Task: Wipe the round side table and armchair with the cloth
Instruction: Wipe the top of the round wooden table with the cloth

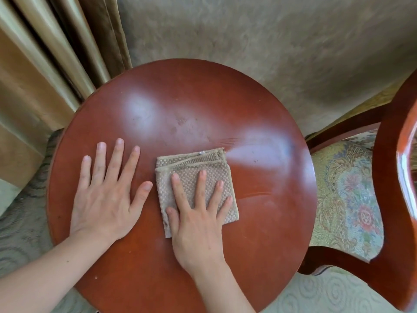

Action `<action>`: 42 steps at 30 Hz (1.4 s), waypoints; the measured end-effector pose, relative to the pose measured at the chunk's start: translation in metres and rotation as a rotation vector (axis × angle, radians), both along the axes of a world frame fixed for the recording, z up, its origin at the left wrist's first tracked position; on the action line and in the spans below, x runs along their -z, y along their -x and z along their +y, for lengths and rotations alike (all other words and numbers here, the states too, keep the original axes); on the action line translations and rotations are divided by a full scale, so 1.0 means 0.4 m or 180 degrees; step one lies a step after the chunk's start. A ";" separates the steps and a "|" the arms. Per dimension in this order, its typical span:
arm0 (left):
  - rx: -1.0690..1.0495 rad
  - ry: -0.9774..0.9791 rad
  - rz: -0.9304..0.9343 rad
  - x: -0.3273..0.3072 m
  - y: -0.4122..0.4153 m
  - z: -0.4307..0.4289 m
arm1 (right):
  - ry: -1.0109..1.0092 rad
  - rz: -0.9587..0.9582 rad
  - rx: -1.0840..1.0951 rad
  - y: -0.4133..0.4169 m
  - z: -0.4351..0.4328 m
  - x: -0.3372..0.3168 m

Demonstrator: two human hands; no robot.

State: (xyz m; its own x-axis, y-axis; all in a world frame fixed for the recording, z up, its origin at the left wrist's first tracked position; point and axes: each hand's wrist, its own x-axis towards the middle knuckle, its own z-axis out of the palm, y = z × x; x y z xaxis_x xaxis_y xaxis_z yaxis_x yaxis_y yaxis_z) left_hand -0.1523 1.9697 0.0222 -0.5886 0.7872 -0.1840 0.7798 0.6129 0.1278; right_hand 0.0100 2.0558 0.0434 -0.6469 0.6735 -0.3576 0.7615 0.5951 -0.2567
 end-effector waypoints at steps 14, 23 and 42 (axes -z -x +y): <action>-0.0017 0.0065 -0.0082 -0.012 0.000 0.006 | -0.0374 -0.0218 0.0550 0.212 0.397 0.015; -0.0015 0.0038 -0.0099 -0.009 0.001 0.007 | -0.0576 -0.0250 -0.0097 0.177 0.218 0.005; -0.0056 -0.0085 -0.0215 -0.018 0.004 0.007 | 0.0863 0.1019 0.0083 0.216 0.183 -0.039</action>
State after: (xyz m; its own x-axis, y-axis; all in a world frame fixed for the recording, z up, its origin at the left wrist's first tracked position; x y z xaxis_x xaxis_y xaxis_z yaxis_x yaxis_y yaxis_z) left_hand -0.1540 1.9724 0.0293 -0.5893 0.7820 -0.2029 0.7579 0.6221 0.1962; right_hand -0.0765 2.1288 0.0591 -0.7382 0.6003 -0.3076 0.6316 0.4552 -0.6276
